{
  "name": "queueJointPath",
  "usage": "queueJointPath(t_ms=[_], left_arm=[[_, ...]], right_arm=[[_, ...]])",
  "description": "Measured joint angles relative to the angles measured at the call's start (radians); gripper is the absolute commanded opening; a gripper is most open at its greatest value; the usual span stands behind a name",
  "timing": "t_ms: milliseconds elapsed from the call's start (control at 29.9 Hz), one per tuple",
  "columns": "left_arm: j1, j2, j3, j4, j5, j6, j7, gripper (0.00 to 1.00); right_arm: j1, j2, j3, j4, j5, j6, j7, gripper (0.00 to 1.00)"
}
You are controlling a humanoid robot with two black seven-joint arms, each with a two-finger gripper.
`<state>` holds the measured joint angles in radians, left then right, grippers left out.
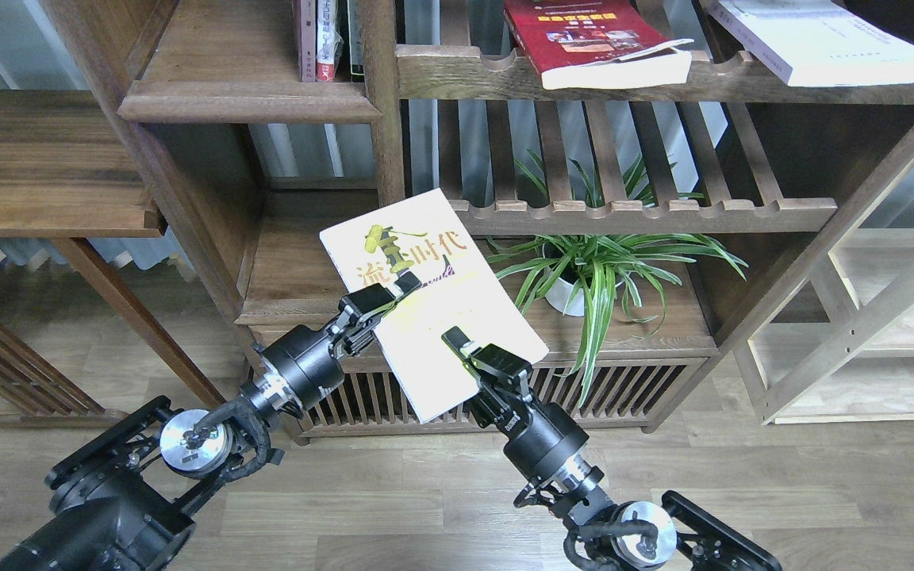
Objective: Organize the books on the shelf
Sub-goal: 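Grasp the book's edge with the left gripper beside the right gripper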
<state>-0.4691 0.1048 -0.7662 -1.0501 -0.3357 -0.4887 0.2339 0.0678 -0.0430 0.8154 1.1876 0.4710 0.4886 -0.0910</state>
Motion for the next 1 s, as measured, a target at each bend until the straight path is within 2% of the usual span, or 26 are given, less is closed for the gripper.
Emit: queueJointPath(t_ms=[201,435,635,769,836,970,1003], left_arm=[[0.008,0.008,0.004,-0.004,0.001,0.0,0.003,0.0],[0.01,0.027,0.007,-0.008,0.002,0.0,0.004,0.0],[0.02,0.032,0.005,-0.008,0.002,-0.001,0.001,0.0],[0.021,0.032,0.003,-0.007,0.002,-0.001,0.001,0.01],[0.021,0.033,0.003,-0.007,0.002,0.0,0.001,0.01],[0.021,0.034,0.002,-0.007,0.001,0.0,0.001,0.01],[0.021,0.034,0.002,-0.007,0.002,0.0,0.001,0.01]], right_arm=[[0.001,-0.011,0.017,-0.002,0.002,0.0,0.0,0.36],[0.005,-0.002,0.061,-0.003,0.005,0.0,0.003,0.6],[0.011,-0.003,0.068,-0.003,0.005,0.0,0.003,0.6],[0.012,-0.004,0.068,-0.003,0.005,0.0,0.003,0.48],[0.012,-0.002,0.068,-0.003,0.006,0.0,0.003,0.37],[0.011,0.004,0.068,-0.003,0.008,0.0,0.006,0.03],[0.008,0.005,0.068,-0.003,0.009,0.0,0.006,0.03]])
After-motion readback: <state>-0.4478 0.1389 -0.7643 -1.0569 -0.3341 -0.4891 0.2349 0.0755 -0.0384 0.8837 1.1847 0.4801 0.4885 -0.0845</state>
